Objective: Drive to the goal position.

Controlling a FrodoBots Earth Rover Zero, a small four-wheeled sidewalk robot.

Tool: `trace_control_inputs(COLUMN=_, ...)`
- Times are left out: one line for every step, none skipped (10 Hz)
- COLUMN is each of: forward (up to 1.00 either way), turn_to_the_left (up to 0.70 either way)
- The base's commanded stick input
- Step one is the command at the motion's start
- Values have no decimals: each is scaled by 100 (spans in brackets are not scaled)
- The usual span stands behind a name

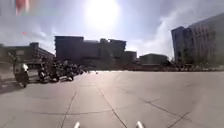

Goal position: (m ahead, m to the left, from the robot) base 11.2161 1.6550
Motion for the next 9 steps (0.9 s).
trace_control_inputs(forward=70, turn_to_the_left=1)
trace_control_inputs(forward=70, turn_to_the_left=6)
trace_control_inputs(forward=70, turn_to_the_left=0)
trace_control_inputs(forward=70, turn_to_the_left=0)
trace_control_inputs(forward=70, turn_to_the_left=0)
trace_control_inputs(forward=70, turn_to_the_left=0)
trace_control_inputs(forward=70, turn_to_the_left=0)
trace_control_inputs(forward=70, turn_to_the_left=0)
trace_control_inputs(forward=70, turn_to_the_left=0)
